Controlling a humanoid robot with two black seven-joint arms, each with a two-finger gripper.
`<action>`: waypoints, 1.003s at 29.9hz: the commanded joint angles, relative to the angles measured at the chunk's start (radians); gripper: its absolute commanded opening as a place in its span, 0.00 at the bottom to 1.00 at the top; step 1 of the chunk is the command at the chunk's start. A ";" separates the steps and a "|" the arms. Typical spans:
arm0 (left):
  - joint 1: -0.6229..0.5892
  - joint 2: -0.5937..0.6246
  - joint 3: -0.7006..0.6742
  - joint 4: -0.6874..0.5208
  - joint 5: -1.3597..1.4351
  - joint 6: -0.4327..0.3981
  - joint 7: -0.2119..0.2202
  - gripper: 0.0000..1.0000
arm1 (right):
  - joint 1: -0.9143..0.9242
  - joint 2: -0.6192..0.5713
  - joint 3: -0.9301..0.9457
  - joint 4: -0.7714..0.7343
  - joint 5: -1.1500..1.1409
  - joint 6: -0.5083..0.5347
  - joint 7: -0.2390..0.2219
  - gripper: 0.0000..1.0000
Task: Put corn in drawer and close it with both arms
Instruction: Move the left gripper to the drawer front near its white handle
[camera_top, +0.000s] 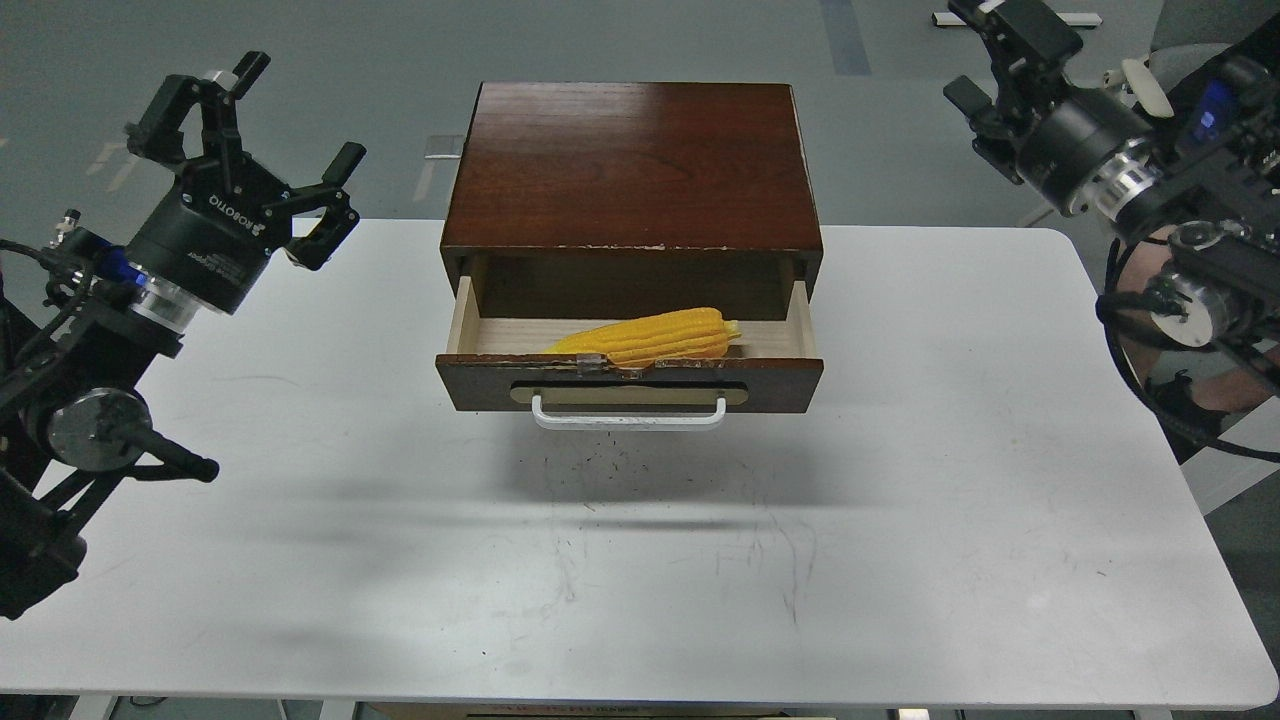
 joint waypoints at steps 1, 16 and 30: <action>-0.023 0.016 -0.003 -0.027 0.154 -0.018 -0.001 0.99 | -0.093 0.008 0.024 -0.019 0.149 0.008 0.000 1.00; -0.098 -0.090 0.024 -0.378 1.014 -0.030 -0.001 0.95 | -0.221 0.033 0.019 -0.069 0.223 0.006 0.000 1.00; 0.023 -0.123 0.239 -0.446 1.213 -0.010 -0.001 0.00 | -0.242 0.033 0.007 -0.069 0.221 0.010 0.000 1.00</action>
